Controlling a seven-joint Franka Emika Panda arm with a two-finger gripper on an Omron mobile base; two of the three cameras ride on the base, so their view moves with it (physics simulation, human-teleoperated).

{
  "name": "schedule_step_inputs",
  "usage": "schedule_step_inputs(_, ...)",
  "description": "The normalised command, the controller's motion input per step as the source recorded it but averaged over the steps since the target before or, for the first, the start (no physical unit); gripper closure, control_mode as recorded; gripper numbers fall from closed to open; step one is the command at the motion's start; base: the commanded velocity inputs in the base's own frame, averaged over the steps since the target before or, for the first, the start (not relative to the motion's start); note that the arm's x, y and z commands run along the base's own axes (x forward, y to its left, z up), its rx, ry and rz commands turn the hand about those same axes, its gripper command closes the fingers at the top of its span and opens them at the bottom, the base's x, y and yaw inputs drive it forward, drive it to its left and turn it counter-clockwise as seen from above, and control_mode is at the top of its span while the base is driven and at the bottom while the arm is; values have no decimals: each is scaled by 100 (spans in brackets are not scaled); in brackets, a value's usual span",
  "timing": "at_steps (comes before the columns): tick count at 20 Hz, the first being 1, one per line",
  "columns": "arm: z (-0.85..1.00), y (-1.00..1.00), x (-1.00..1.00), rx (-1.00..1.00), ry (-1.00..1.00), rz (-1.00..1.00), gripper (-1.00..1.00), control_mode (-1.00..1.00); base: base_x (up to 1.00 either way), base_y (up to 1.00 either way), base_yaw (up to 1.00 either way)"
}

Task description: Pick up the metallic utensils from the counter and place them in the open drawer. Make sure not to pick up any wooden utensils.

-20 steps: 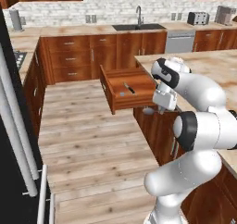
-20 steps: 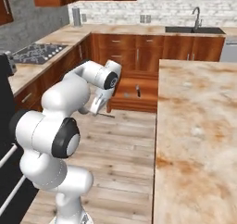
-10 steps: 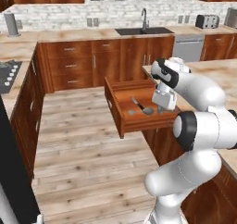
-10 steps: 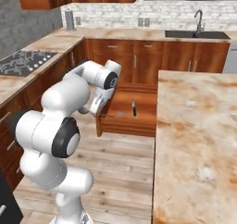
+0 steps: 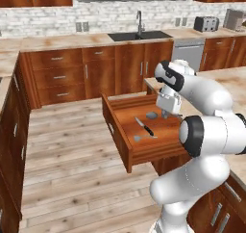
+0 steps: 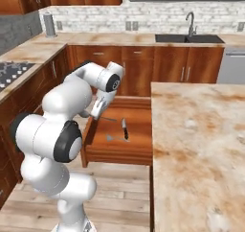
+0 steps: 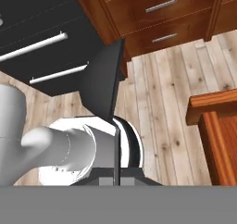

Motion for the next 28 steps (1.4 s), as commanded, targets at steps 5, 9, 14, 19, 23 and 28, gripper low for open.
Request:
schedule_step_inputs(5, 0, 0, 0, 0, 0, 0, 100, 100, 64, -9, -12)
schedule_step_inputs(9, 0, 0, 0, 0, 0, 0, 100, 100, 40, -9, -1)
schedule_step_inputs(14, 0, 0, 0, 0, 0, 0, 100, 100, 25, -9, 0)
schedule_step_inputs(19, -55, -1, 2, -5, -18, 6, 100, -100, 0, 0, 0)
schedule_step_inputs(23, -53, 0, 35, -3, -4, 2, 100, -100, 0, 0, 0)
schedule_step_inputs(28, -47, 0, 50, 0, 3, 0, 100, -100, 0, 0, 0)
